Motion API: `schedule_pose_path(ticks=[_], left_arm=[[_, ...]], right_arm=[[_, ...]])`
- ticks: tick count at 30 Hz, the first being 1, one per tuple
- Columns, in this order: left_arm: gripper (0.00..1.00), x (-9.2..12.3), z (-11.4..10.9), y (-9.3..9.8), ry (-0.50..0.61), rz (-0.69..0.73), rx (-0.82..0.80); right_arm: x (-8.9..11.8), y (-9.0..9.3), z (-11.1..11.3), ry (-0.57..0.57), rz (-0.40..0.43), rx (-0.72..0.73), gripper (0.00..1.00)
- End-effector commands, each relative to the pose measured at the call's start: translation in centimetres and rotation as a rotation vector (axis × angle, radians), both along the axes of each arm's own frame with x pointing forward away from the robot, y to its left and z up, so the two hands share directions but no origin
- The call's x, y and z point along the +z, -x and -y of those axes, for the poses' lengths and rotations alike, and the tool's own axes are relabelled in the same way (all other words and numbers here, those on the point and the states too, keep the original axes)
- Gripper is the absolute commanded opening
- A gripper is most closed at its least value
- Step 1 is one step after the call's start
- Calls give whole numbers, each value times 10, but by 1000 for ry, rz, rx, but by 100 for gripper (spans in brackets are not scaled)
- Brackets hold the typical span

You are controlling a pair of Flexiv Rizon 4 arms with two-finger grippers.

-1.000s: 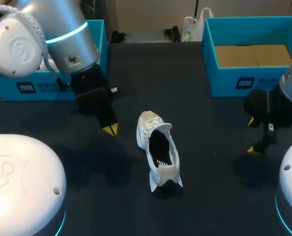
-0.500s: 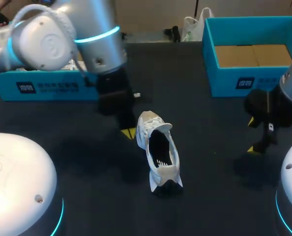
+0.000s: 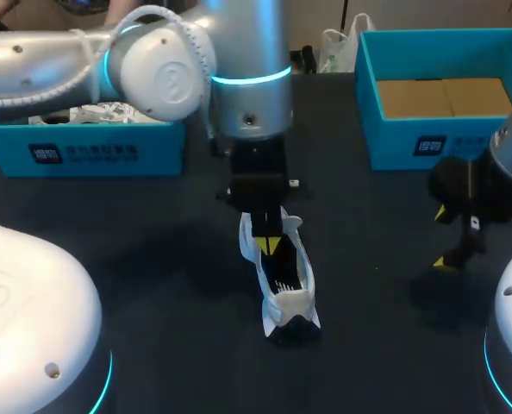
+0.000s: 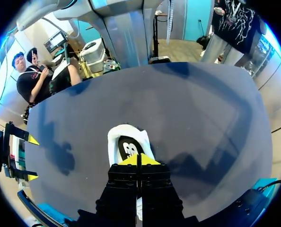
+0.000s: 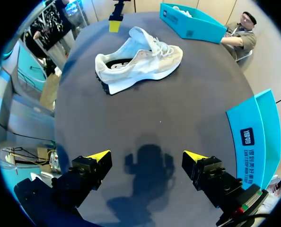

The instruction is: Take the shoe out of the shoebox, open the shoe tongue, remove and reinsert the insole, then place the shoe into the shoebox

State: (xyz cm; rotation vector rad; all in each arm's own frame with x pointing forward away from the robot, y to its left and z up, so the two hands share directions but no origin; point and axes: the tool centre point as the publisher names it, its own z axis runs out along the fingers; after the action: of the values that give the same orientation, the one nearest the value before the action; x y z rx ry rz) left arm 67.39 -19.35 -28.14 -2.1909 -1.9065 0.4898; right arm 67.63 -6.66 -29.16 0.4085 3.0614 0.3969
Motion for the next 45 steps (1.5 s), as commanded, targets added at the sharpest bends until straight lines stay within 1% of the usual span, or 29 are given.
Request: schedule_pose_path(ticks=[1, 2, 5, 7, 9, 12, 15, 18, 22, 25, 31, 36, 45], left_arm=[[0, 1, 2, -2, -26, 4, -10], [0, 1, 2, -2, -26, 4, -10], [0, -19, 10, 3, -77, 83, 13], [0, -31, 15, 6, -82, 107, 20], [0, -41, 18, 5, -64, 100, 22], [0, -51, 20, 2, -65, 88, 41], [0, -59, 18, 3, -88, 106, 57], [0, -65, 13, 4, -89, 121, 67], [0, -77, 8, 3, -96, 118, 80], [0, -88, 4, 4, -121, 121, 88], [0, -99, -6, 7, -131, 108, 93], [0, -113, -3, 10, -154, 111, 89], [0, -138, 10, 14, -136, 131, 104]], right_arm=[[0, 1, 0, 3, 2, -2, 100], [0, 1, 0, 3, 2, -2, 100], [0, 1, 0, 3, 2, -2, 100], [0, 1, 0, 3, 2, -2, 100], [0, 1, 0, 3, 2, -2, 100], [0, 1, 0, 3, 2, -2, 100], [0, 1, 0, 3, 2, -2, 100], [0, 1, 0, 3, 2, -2, 100], [0, 1, 0, 3, 2, -2, 100], [0, 1, 0, 3, 2, -2, 100], [0, 1, 0, 3, 2, -2, 100], [0, 1, 0, 3, 2, -2, 100], [0, 1, 0, 3, 2, -2, 100]])
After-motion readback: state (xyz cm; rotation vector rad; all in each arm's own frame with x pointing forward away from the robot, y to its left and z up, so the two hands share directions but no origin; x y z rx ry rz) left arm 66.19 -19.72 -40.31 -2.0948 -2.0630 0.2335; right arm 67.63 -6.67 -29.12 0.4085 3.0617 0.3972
